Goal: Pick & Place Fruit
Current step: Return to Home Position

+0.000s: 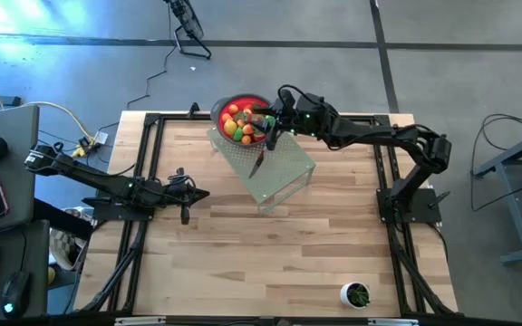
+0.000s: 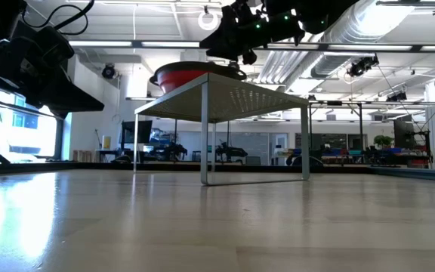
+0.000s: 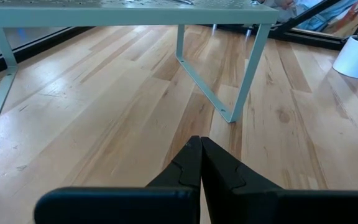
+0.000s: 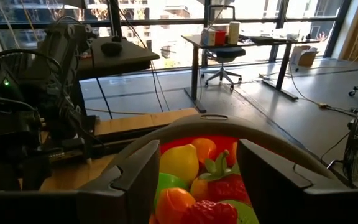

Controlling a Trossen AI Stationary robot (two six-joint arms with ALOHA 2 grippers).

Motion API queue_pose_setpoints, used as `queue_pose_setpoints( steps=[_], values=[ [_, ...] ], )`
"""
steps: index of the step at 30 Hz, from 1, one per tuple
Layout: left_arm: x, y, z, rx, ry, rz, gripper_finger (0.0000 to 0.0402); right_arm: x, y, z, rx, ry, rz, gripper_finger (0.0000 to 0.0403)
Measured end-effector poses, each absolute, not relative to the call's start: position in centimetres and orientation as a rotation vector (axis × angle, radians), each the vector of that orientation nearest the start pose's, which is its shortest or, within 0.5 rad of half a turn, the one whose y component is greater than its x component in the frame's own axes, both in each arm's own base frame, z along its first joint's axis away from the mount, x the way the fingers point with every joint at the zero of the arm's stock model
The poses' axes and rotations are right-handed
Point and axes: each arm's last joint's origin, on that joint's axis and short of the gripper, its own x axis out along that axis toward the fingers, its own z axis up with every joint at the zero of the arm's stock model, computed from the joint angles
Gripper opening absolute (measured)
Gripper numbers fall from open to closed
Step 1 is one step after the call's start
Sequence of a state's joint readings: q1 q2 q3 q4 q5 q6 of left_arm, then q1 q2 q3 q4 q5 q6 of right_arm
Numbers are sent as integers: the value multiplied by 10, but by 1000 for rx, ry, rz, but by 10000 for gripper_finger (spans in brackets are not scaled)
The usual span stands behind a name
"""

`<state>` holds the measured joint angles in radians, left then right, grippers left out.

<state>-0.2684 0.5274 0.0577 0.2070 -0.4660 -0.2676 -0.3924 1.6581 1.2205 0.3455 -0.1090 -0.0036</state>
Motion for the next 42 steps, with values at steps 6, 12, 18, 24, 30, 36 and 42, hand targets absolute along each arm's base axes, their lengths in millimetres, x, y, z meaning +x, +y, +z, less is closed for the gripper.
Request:
queue_pose_setpoints(
  steps=[6, 12, 18, 24, 30, 36, 42],
  values=[
    [127, -21, 155, -171, 217, 228, 0, 360, -140, 308, 18, 90, -278, 232],
    [127, -21, 155, -171, 218, 224, 0, 360, -140, 308, 18, 89, -275, 238],
    [127, -21, 155, -171, 218, 225, 0, 360, -140, 308, 21, 88, -275, 237],
    [127, -21, 155, -171, 218, 225, 0, 360, -140, 309, 20, 88, -273, 237],
    [127, -21, 155, -171, 218, 225, 0, 360, -140, 309, 22, 87, -273, 257],
    [127, -21, 155, -171, 218, 225, 0, 352, -131, 324, -9, 65, -256, 276],
    [127, -21, 155, -171, 218, 225, 0, 323, -109, 353, 4, 117, -226, 260]
  ],
)
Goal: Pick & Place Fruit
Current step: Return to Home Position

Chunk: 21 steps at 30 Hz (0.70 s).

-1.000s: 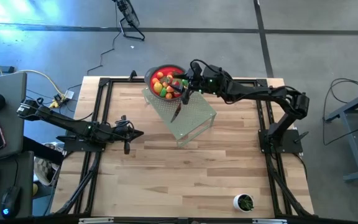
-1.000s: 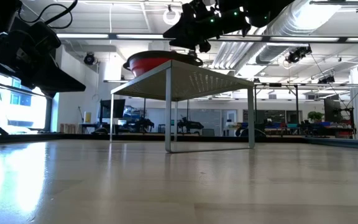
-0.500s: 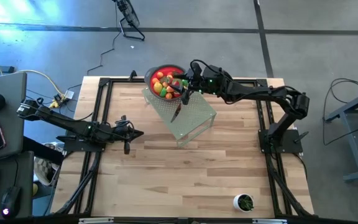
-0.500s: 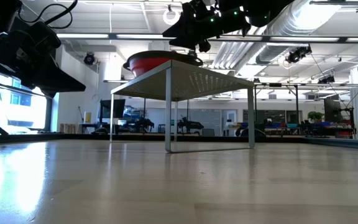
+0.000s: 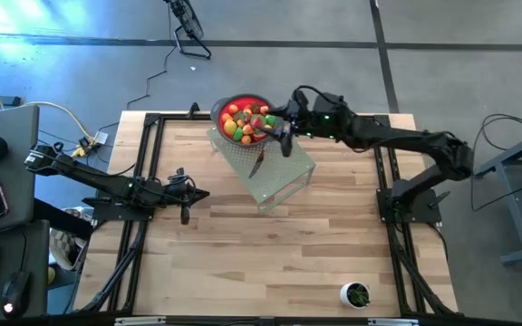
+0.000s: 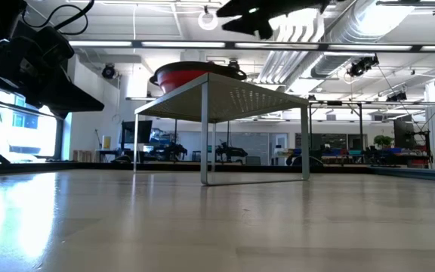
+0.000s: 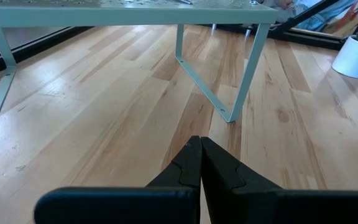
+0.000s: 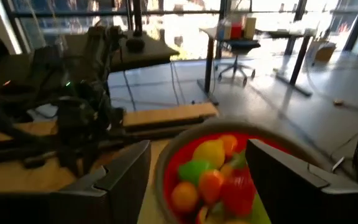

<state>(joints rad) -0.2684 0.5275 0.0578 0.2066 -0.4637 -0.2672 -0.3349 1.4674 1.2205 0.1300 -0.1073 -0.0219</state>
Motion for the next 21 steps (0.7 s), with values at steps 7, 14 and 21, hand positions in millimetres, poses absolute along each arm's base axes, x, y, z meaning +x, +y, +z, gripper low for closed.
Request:
queue_pose_setpoints(
  steps=[7, 14, 21],
  values=[
    [127, -21, 155, -170, 219, 226, 0, 272, -81, 376, 152, 263, -205, 233],
    [127, -21, 155, -170, 218, 229, 0, 223, -53, 385, 338, 406, -191, 211],
    [127, -21, 156, -174, 208, 228, 0, 198, -29, 385, 378, 521, -137, 188]
  ],
)
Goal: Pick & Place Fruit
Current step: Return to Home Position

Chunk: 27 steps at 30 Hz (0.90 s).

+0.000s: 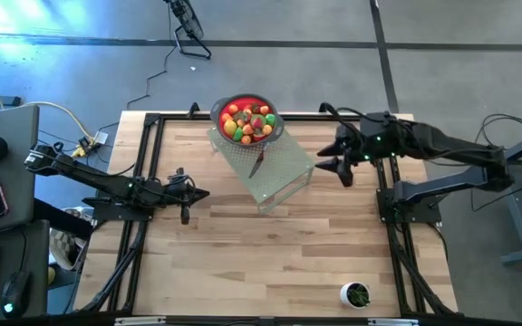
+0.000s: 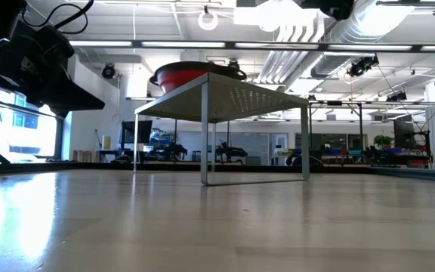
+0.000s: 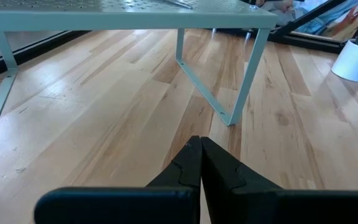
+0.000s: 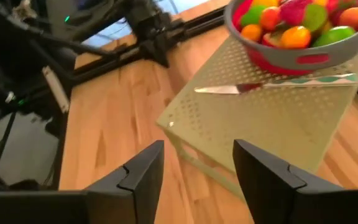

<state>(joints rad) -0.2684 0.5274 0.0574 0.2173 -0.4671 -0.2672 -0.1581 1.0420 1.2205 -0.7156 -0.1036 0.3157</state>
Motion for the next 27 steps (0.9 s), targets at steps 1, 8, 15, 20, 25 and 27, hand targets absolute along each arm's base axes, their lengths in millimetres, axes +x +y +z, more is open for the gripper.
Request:
queue_pose_setpoints(
  steps=[1, 8, 15, 20, 25, 27],
  values=[
    [127, -21, 156, -174, 208, 228, 0, 197, -26, 385, 373, 524, -127, 184],
    [127, -21, 157, -178, 197, 226, 0, 199, -19, 385, 255, 527, -108, 130],
    [127, -22, 157, -181, 191, 225, 0, 206, -19, 377, 188, 531, -89, 41],
    [127, -22, 157, -185, 190, 225, 0, 212, -19, 364, 184, 513, -85, 7],
    [128, -22, 161, -187, 182, 223, 0, 220, -20, 346, 148, 464, -72, 3],
    [130, -22, 168, -169, 163, 214, 0, 225, -19, 338, 125, 421, -54, 3]
  ],
)
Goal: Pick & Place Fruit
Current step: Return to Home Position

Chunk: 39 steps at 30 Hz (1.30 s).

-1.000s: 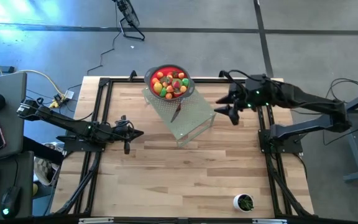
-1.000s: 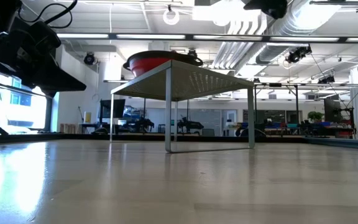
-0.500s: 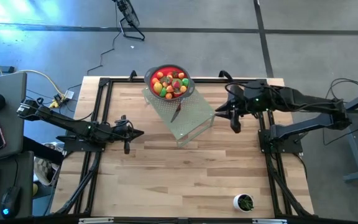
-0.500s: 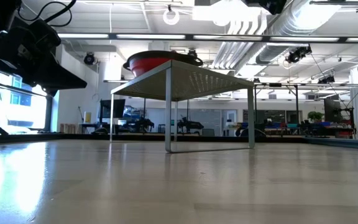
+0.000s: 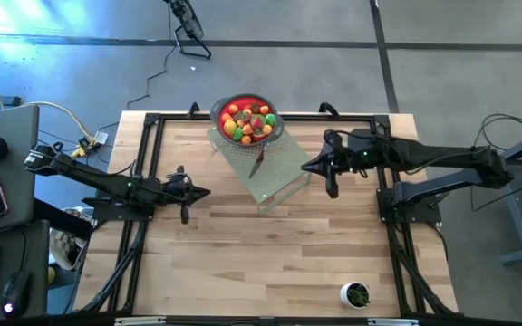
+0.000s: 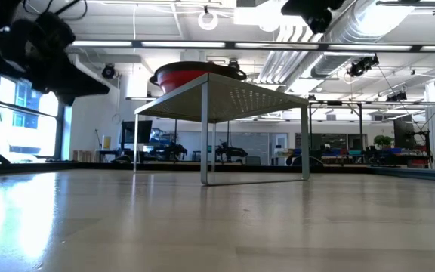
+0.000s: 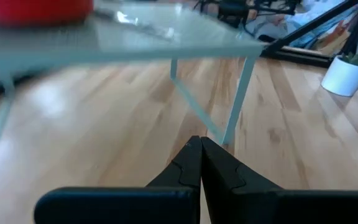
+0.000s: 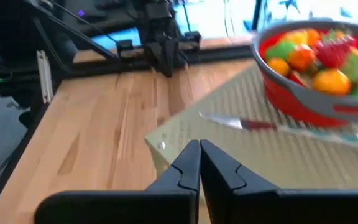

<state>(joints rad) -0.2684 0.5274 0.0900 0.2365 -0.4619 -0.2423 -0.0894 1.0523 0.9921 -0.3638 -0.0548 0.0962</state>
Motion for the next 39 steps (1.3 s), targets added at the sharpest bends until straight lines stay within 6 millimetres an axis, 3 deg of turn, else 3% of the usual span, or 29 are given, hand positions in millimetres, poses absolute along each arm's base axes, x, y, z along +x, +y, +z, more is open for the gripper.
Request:
queue_pose_setpoints(
  steps=[8, 18, 39],
  values=[
    [131, -22, 196, 88, 102, 205, 0, 229, -11, 305, 64, 242, -11, 2],
    [110, -16, 198, 85, 99, 233, 0, 204, -4, 277, 61, 129, 15, 2],
    [82, -8, 195, 53, 82, 220, 0, 142, -3, 277, 74, 137, -119, 2]
  ],
)
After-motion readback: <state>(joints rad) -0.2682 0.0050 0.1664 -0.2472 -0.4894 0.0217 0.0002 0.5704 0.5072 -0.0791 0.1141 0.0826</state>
